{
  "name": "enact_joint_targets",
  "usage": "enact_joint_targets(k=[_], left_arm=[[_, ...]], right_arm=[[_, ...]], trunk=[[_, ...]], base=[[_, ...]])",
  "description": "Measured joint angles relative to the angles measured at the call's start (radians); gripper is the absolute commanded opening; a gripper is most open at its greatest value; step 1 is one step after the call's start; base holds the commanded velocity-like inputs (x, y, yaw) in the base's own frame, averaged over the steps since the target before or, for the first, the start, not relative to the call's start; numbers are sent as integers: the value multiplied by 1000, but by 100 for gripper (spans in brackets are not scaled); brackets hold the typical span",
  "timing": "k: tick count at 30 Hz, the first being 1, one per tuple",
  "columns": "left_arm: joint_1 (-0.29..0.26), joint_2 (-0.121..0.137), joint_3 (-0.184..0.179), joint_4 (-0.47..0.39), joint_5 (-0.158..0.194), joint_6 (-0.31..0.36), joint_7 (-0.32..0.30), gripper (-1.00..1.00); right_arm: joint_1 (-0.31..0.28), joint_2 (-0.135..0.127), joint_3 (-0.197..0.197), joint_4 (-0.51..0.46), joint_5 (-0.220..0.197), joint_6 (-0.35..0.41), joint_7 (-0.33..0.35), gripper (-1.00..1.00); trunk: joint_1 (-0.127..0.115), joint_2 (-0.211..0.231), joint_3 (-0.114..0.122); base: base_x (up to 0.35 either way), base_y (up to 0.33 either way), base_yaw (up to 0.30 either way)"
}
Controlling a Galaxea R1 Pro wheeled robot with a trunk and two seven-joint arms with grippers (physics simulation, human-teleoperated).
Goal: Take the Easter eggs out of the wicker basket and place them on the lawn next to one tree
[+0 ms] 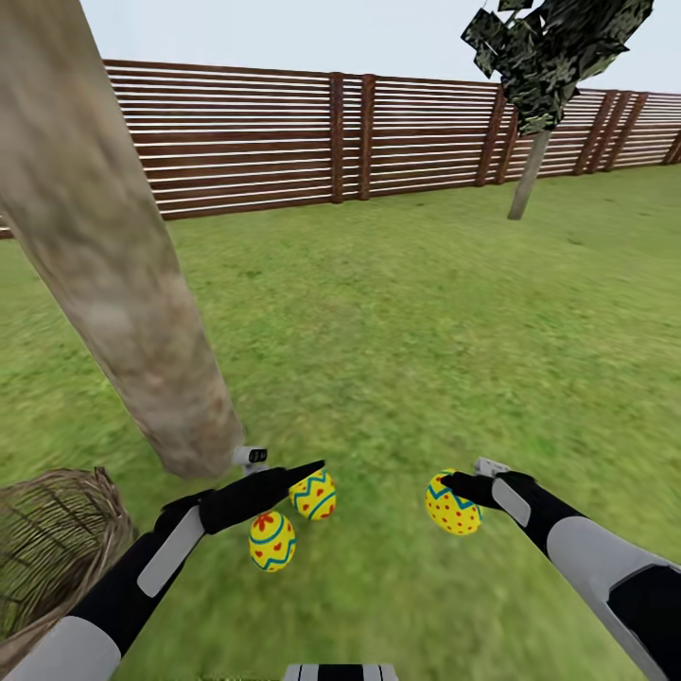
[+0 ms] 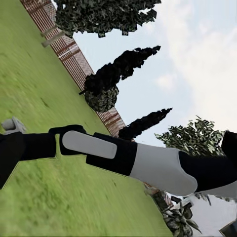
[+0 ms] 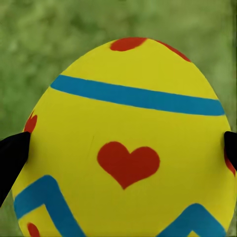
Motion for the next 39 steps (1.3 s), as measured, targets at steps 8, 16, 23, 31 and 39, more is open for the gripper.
enact_joint_targets(k=[8,16,23,31,39], left_arm=[[0,-1,0,0,0,0,1,100],[0,-1,0,0,-1,0,1,100],[0,-1,0,-1,-2,0,32,100],[0,-1,0,-3,0,1,52,100],[0,-1,0,-3,0,0,52,100]], right_arm=[[0,12,0,1,1,0,-15,-100],[0,14,-1,1,1,0,-15,-100],[0,15,0,3,1,0,-15,-100],[0,16,0,6,1,-1,-16,-100],[0,27,0,6,2,-1,-17,-100]], trunk=[[0,0,0],[0,0,0],[0,0,0],[0,0,3],[0,0,6]], base=[[0,-241,294],[0,-227,294],[0,-195,294],[0,-168,294],[0,-171,294]])
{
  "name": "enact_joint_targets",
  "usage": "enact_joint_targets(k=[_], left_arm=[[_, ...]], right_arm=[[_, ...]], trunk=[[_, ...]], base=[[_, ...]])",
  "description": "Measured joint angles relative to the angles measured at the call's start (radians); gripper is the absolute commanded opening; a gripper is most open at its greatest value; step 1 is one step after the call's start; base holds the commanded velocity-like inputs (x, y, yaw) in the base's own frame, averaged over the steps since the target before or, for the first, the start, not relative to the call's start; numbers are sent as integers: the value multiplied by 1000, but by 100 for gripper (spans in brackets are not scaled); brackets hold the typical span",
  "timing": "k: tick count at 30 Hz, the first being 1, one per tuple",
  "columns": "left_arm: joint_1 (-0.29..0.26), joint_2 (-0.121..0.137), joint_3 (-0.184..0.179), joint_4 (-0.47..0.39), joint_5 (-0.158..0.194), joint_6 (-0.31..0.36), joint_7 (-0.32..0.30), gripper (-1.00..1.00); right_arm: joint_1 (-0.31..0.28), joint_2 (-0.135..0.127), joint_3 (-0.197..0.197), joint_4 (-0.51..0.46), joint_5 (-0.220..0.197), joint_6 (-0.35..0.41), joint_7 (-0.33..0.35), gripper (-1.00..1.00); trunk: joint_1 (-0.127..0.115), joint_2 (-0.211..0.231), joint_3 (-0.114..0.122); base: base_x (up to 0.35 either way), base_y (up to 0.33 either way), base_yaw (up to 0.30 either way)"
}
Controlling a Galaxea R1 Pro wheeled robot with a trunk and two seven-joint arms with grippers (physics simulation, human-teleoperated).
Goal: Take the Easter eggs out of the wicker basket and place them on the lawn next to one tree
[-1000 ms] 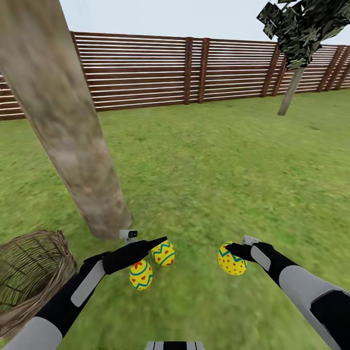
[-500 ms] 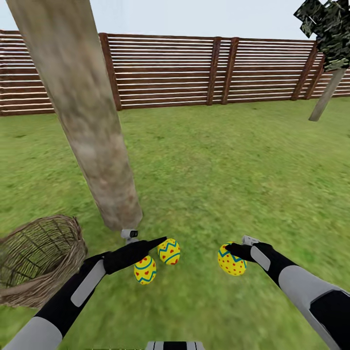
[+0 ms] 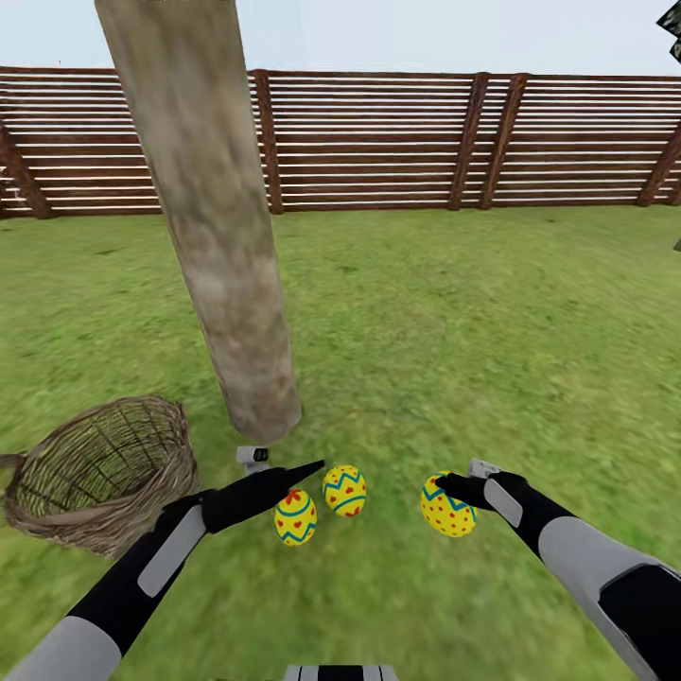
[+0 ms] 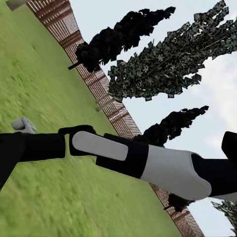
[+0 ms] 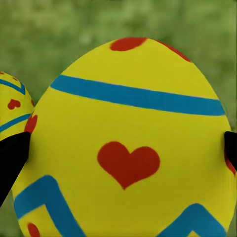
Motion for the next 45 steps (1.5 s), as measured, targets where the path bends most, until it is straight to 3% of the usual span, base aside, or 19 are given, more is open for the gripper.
enact_joint_targets(k=[7,13,30,33,39,43,45], left_arm=[[0,0,0,0,-1,0,0,100],[0,0,0,0,-2,0,12,100],[2,-1,0,2,-1,0,30,100],[2,-2,0,2,-1,0,30,100],[2,-12,-1,2,-2,0,29,100],[1,-14,-2,3,-1,1,27,100],[2,-14,-2,3,0,-1,25,100]], right_arm=[[0,6,0,1,6,-11,-19,-100],[0,18,-1,5,63,-66,-21,-100],[0,18,-1,5,67,-67,-22,-100],[0,22,-5,6,75,-85,-76,-100],[0,54,-1,8,82,-153,-188,-100],[0,101,0,10,180,-191,-269,-100],[0,108,-1,10,193,-193,-276,-100]], trunk=[[0,0,3],[0,0,5],[0,0,11],[0,0,12],[0,0,14],[0,0,16],[0,0,17]], base=[[0,-171,294],[26,-171,294],[102,-223,294],[230,-256,294],[248,-237,294],[156,-100,294],[18,-10,294]])
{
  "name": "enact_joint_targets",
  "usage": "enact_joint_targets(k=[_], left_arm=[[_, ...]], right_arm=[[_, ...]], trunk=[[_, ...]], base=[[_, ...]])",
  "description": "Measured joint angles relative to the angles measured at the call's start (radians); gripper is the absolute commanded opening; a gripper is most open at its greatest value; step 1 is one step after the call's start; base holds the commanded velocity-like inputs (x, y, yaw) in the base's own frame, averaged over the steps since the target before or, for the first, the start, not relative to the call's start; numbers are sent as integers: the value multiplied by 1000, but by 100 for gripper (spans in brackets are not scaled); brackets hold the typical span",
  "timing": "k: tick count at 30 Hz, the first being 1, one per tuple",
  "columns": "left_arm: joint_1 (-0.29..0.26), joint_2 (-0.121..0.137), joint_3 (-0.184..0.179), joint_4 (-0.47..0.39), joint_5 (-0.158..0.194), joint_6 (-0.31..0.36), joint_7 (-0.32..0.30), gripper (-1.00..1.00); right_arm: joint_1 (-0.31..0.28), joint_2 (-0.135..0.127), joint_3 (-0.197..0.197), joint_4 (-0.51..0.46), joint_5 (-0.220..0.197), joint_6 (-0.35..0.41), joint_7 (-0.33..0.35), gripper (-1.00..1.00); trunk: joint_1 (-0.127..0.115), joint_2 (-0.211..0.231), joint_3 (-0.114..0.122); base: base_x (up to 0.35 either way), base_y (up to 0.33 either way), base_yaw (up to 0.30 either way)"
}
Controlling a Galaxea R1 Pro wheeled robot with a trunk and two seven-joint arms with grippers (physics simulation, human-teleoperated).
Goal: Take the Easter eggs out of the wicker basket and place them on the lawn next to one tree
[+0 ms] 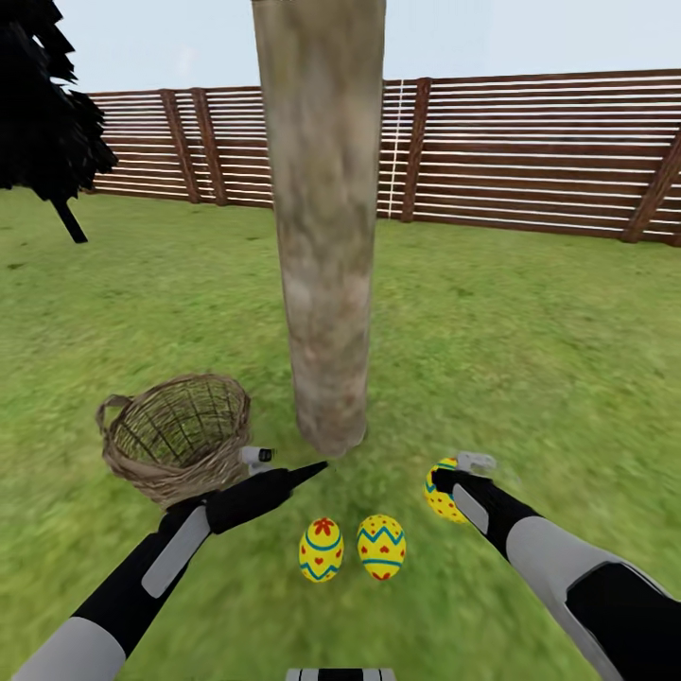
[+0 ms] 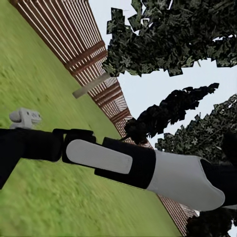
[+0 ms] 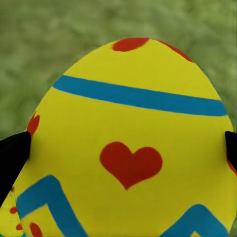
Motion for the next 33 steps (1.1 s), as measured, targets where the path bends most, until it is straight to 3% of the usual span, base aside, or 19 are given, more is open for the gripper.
enact_joint_targets(k=[6,13,26,27,28,31,33], left_arm=[[5,1,0,1,4,-58,-6,100],[6,0,0,31,10,-67,-8,100],[6,-2,-10,31,8,-66,-7,100],[6,-5,-40,31,8,-67,-7,100],[6,-28,-47,41,5,-67,-7,100],[7,-56,-49,89,2,-66,-7,100],[6,-58,-49,91,2,-66,-7,100]], right_arm=[[13,6,0,-1,4,-1,-2,-100],[17,-2,-2,2,2,3,6,-100],[17,0,-3,30,-5,-1,-2,-100],[18,-2,0,74,1,-3,-2,-100],[18,-2,2,89,2,-15,-2,-100],[15,3,2,125,5,-19,-3,-100],[13,4,1,125,13,-19,-3,-100]], trunk=[[0,0,2],[0,0,2],[6,-3,-48],[6,-3,-52],[7,-3,-56],[8,-4,-67],[9,-5,-75]], base=[[1,-1,223],[0,0,6],[0,0,0],[0,0,0],[0,0,0],[0,0,0],[0,0,0]])
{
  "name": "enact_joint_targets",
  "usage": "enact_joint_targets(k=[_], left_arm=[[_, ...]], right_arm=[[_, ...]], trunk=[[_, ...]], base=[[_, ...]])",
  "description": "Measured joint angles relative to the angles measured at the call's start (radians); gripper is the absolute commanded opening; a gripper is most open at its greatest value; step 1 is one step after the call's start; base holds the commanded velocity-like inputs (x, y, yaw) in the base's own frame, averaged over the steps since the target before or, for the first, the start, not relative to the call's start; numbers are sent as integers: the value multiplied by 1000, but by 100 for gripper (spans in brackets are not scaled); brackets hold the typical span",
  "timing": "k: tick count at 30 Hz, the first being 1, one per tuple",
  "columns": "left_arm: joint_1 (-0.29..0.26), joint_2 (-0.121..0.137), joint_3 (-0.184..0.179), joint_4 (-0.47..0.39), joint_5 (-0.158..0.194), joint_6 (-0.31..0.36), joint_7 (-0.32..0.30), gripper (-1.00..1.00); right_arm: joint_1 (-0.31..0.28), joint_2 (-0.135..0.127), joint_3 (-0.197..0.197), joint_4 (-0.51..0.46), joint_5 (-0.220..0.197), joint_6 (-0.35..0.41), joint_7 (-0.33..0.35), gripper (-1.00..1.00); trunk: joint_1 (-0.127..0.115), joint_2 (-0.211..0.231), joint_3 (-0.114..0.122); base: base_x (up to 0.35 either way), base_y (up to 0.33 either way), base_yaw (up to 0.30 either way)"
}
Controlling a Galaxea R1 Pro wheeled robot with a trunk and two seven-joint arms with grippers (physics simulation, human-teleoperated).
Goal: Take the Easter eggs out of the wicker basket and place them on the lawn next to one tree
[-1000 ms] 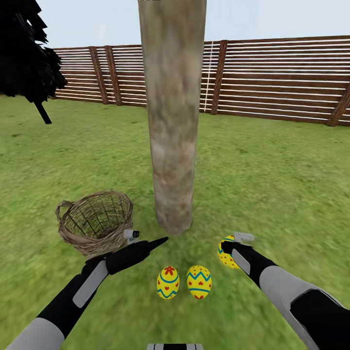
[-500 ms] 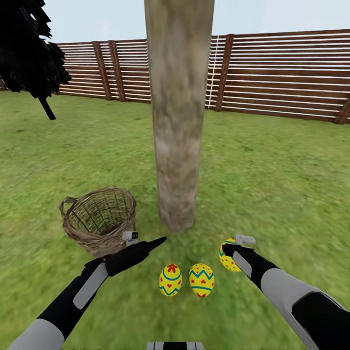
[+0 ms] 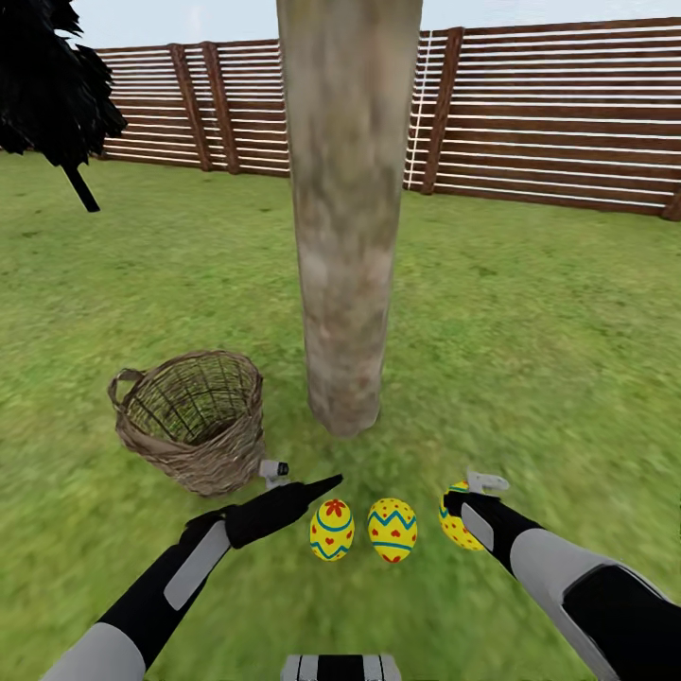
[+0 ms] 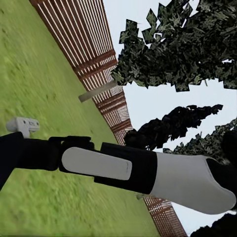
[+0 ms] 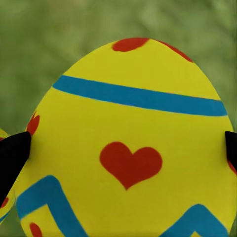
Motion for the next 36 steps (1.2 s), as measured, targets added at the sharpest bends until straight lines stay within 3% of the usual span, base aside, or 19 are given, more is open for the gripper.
enact_joint_targets(k=[4,32,36], left_arm=[[0,-1,-1,-1,0,0,0,100],[0,-1,-1,0,4,-1,-2,100],[0,0,-1,2,7,0,-3,100]], right_arm=[[-1,-1,0,-3,21,0,0,-100],[-1,1,0,-2,47,-6,0,-100],[-1,1,0,-2,47,-6,0,-100]], trunk=[[2,-1,-15],[14,-8,-124],[14,-8,-124]], base=[[0,0,0],[0,0,0],[0,0,0]])
